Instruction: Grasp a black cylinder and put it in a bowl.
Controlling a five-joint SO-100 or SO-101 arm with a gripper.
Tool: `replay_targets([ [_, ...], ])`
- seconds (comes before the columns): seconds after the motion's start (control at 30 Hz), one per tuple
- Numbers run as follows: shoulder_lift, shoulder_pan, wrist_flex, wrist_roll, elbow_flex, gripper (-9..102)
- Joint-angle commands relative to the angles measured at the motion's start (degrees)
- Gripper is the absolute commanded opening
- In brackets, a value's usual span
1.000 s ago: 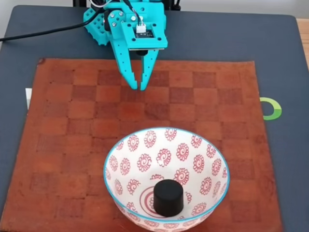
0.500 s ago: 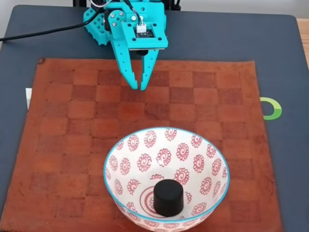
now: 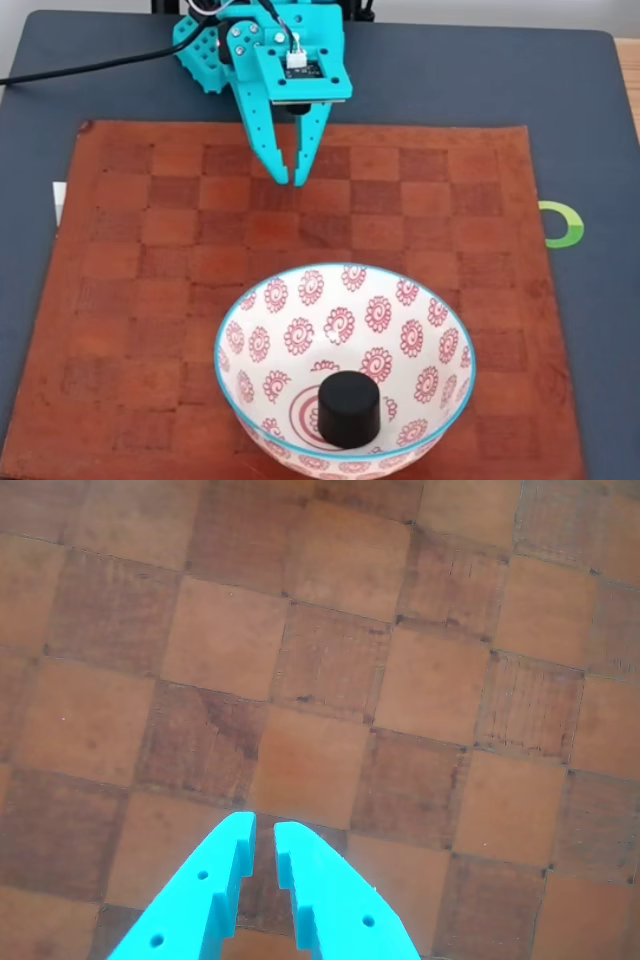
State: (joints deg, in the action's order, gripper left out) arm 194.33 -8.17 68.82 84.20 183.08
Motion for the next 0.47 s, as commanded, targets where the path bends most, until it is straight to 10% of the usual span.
replay_targets([
  [0.0,2.72,0.53,0.00,-0.44,-0.35,0],
  [0.43,2.72,0.53,0.26,-0.44,-0.79,0],
])
